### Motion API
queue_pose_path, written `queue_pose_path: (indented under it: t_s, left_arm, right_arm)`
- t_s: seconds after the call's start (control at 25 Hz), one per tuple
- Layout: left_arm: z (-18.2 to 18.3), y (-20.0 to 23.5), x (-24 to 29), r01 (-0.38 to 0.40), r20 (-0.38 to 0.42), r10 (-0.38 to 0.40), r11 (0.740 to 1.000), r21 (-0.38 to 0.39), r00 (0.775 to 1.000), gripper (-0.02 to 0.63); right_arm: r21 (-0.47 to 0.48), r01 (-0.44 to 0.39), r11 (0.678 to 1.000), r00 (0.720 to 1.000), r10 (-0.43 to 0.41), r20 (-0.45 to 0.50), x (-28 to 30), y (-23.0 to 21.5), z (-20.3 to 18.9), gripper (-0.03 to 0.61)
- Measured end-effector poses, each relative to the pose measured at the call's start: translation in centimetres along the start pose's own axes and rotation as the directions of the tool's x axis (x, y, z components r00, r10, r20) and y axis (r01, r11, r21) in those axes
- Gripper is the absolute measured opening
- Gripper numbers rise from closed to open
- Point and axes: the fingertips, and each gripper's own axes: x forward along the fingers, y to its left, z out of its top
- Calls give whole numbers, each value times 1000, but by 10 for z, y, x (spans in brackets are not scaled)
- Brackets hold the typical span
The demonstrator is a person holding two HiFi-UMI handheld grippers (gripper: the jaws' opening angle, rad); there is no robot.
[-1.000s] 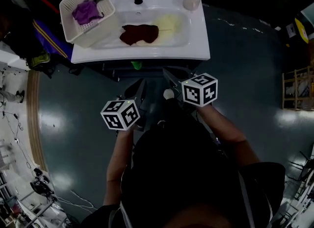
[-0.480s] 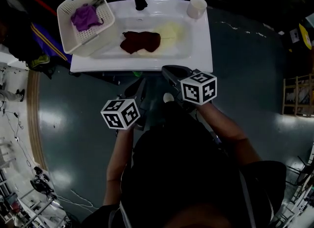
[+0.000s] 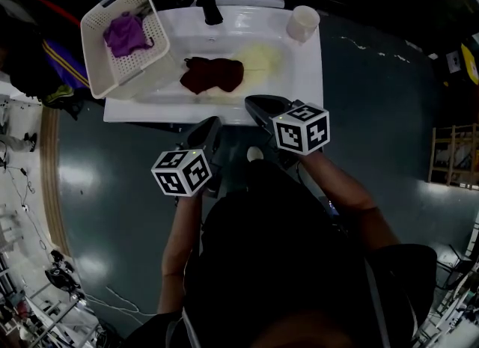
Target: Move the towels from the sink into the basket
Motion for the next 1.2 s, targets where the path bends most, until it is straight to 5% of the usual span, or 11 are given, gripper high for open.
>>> queue_pose_path:
  t_s: [1.2]
  left_arm:
    - [59,61,79,-129,22,131,990,-58,991,8]
  right_arm:
    - [-54,-102,993,978,91,-186,91,-76,36,-2]
